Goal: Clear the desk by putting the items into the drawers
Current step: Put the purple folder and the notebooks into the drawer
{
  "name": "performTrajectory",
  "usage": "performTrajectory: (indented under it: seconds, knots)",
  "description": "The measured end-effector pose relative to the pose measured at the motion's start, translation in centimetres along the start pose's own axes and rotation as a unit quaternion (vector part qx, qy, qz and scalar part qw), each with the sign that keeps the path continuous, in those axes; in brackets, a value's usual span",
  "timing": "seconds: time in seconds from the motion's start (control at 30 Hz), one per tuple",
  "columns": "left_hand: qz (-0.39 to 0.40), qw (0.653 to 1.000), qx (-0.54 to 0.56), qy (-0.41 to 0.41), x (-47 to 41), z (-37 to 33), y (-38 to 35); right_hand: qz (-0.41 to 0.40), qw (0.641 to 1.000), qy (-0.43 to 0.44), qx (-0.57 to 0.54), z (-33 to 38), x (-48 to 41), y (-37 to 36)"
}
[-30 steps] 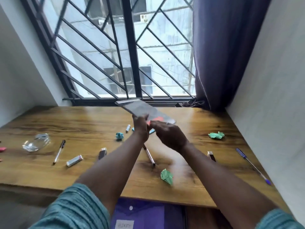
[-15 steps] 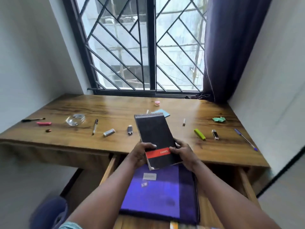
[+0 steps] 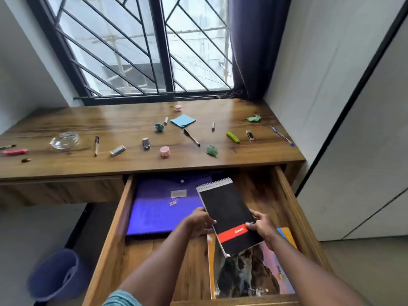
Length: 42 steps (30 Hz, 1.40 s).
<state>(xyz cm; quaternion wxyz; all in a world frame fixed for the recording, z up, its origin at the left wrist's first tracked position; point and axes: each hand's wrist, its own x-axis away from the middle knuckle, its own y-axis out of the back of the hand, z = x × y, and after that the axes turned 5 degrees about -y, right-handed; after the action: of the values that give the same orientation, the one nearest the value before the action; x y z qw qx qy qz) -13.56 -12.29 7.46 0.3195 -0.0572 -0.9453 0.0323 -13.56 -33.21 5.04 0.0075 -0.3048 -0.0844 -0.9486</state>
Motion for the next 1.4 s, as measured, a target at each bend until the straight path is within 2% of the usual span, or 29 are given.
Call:
performTrajectory:
  seconds: [0.13, 0.23, 0.33, 0.47, 0.57, 0.8, 0.97, 1.1, 1.27, 1.4]
  knots:
    - [0.034, 0.996, -0.083, 0.010, -2.1, -0.3, -3.9, -0.084, 0.996, -0.022, 0.009, -0.7, -2.3, 3.0]
    - [0.051, 0.978, -0.201, 0.003, -3.5, -0.8, -6.3, -0.149, 0.988, -0.038, 0.029, -0.1, -3.5, 3.8]
    - [0.050, 0.946, -0.319, -0.020, -5.4, -1.3, -7.9, -0.192, 0.977, -0.048, 0.083, 1.2, -4.6, 4.1]
    - [0.035, 0.887, -0.460, -0.025, -6.9, -1.7, -9.7, -0.228, 0.948, -0.059, 0.214, 2.0, -6.2, 4.6]
    - [0.012, 0.855, -0.517, -0.048, -7.8, -1.5, -10.7, -0.207, 0.932, -0.062, 0.291, 2.2, -6.6, 4.7]
    - [-0.027, 0.825, -0.556, -0.097, -9.1, -0.2, -11.6, -0.083, 0.919, -0.028, 0.384, 1.4, -7.2, 4.9]
    - [-0.032, 0.797, -0.590, -0.124, -9.3, 0.5, -12.0, -0.026, 0.870, -0.004, 0.492, 0.9, -7.6, 5.5]
    - [-0.024, 0.770, -0.627, -0.117, -9.3, 0.9, -12.1, -0.034, 0.862, 0.008, 0.506, 0.3, -7.7, 5.5]
    - [-0.025, 0.741, -0.651, -0.163, -9.7, 1.6, -11.9, -0.040, 0.866, 0.020, 0.499, -0.2, -7.2, 5.4]
    - [-0.023, 0.733, -0.655, -0.185, -9.7, 1.0, -11.5, -0.055, 0.846, 0.061, 0.526, 0.5, -6.5, 5.3]
